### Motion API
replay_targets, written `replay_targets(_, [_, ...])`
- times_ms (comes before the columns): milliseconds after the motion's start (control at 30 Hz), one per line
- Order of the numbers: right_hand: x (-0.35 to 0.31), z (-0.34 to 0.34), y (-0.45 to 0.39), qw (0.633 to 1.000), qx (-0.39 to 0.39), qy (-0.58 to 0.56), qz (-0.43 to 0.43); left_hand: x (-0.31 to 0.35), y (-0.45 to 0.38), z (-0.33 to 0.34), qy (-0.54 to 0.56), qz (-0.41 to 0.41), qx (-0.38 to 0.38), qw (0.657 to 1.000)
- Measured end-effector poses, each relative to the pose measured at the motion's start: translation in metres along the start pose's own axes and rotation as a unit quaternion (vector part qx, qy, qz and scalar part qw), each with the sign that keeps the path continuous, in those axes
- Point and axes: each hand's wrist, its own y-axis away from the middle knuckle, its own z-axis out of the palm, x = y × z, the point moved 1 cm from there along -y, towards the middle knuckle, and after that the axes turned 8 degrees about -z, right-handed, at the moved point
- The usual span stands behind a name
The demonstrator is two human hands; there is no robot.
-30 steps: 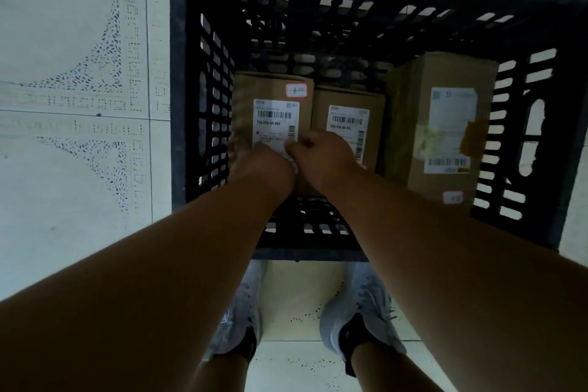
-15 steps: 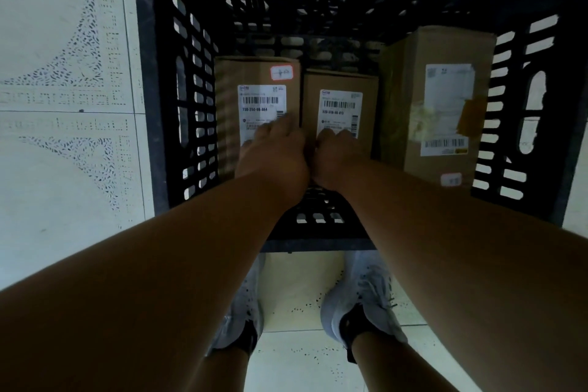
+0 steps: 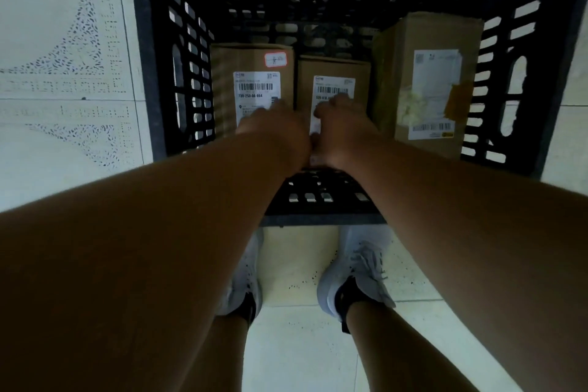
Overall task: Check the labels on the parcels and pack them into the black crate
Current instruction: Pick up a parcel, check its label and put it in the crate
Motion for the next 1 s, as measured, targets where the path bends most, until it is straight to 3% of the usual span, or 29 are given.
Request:
replay_targets(300, [-0.059, -0.141, 0.13, 0.989, 0.138, -0.046, -0.023, 0.004, 0.159, -0.11, 0.129, 0.015, 0.141, 0.981])
replay_targets(500, [-0.106, -0.225, 0.259, 0.967, 0.239, -0.085, -0.025, 0.005, 0.294, -0.191, 0.116, 0.055, 0.218, 0.967])
replay_targets(733, [-0.126, -0.29, 0.438, 0.907, 0.382, -0.179, 0.004, 0.028, 0.453, -0.238, 0.16, 0.148, 0.284, 0.934])
replay_targets(833, [-0.122, -0.309, 0.508, 0.866, 0.451, -0.218, 0.017, 0.054, 0.524, -0.243, 0.167, 0.203, 0.297, 0.918])
replay_targets(1000, [-0.083, -0.337, 0.602, 0.827, 0.513, -0.229, 0.002, 0.122, 0.598, -0.266, 0.149, 0.276, 0.336, 0.888])
